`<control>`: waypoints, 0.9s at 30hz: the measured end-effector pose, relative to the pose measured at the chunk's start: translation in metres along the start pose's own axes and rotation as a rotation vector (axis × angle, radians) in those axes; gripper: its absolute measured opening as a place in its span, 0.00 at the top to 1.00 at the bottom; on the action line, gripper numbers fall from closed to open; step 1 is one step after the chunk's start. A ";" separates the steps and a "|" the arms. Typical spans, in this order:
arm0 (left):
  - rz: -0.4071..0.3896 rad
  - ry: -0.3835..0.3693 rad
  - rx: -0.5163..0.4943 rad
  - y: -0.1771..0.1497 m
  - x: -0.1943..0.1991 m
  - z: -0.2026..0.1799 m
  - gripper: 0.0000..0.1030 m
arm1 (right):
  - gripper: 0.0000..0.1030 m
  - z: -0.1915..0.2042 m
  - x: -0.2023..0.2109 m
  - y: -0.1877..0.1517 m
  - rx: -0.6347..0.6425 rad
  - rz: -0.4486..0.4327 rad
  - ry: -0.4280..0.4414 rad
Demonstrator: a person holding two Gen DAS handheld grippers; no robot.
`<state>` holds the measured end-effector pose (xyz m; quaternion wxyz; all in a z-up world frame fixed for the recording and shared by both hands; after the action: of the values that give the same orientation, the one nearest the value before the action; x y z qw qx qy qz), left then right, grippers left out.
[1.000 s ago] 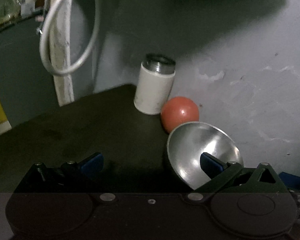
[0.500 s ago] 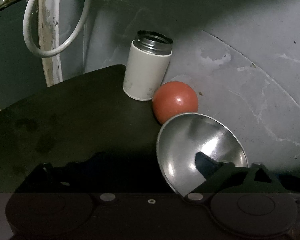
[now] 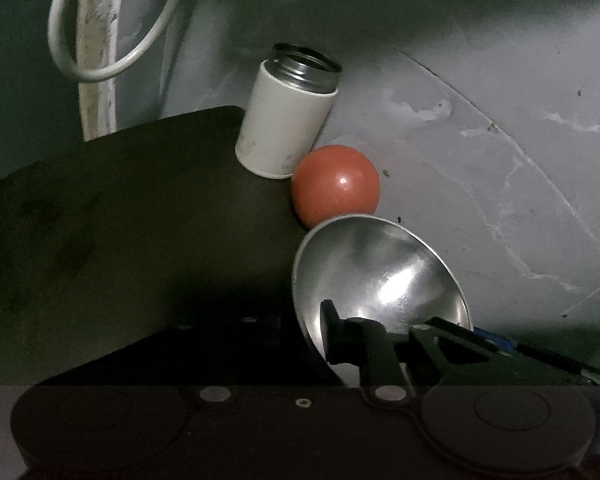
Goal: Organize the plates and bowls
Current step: 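Grasp the steel bowl rim with the left gripper while the right gripper grasps it too, then carry the steel bowl with both grippers and set it beside the plate stack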
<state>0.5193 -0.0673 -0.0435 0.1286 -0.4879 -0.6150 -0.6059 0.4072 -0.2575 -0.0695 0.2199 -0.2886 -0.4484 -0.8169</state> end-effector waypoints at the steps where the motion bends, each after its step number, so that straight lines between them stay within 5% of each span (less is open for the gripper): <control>1: -0.003 -0.005 0.010 -0.001 0.004 0.001 0.81 | 0.76 -0.002 0.002 0.000 -0.020 -0.001 0.016; 14: -0.100 -0.030 0.099 -0.030 0.106 -0.011 0.81 | 0.76 0.016 0.074 -0.012 0.000 -0.058 0.131; 27: -0.034 -0.048 0.172 -0.146 0.179 -0.064 0.79 | 0.75 0.001 0.178 -0.073 0.073 0.009 0.184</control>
<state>0.2940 -0.0127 0.0148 0.1450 -0.4791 -0.6757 -0.5411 0.2311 -0.2381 0.0062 0.2740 -0.2061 -0.4547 -0.8220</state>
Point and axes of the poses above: each gripper's, at about its wrist camera, not at the fingertips, and x roughly against the way its jaws point, z to its left, y to its top, the point moved 1 cm from there along -x, roughly the way its jaws point, and after that the axes turned 10 degrees about -x, right-handed, at the moved point
